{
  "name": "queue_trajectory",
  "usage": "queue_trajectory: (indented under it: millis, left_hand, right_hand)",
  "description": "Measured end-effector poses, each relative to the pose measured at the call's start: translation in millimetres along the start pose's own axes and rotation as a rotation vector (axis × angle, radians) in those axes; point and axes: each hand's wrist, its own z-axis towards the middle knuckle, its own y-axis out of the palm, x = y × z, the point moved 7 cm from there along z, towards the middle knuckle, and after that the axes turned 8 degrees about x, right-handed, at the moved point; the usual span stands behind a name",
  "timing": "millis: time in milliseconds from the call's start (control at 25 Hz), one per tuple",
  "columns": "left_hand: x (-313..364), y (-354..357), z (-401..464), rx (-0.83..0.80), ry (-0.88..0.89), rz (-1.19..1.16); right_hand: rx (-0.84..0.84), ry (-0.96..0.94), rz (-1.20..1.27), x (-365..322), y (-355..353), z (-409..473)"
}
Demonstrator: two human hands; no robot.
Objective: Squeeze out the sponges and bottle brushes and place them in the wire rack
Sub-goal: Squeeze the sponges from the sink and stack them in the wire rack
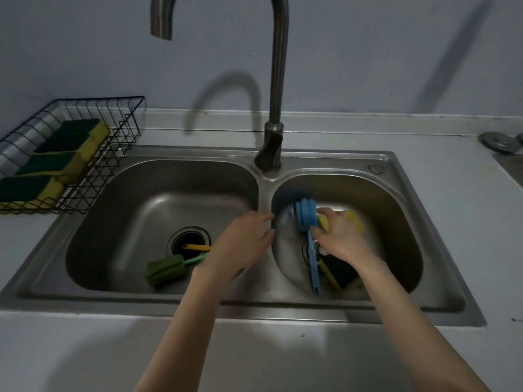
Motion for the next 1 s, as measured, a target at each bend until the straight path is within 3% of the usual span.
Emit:
queue_trajectory:
  millis: [120, 400, 720, 1000]
  left_hand:
    - [16, 39, 17, -0.112, 0.017, 0.021]
    - [39, 130, 53, -0.363, 0.006, 0.006]
    - [29, 214, 64, -0.584, -0.023, 0.147]
    - [22, 221, 64, -0.499, -0.110, 0.075]
  right_hand:
    - [0.009, 0.014, -0.055, 27, -6, 23]
    - [-0.155, -0.013, -0.257, 79, 13, 83]
    - [-0.276, -0.112, -0.403, 88, 42, 118]
    - [-0.273, -0.097, -0.412, 87, 51, 114]
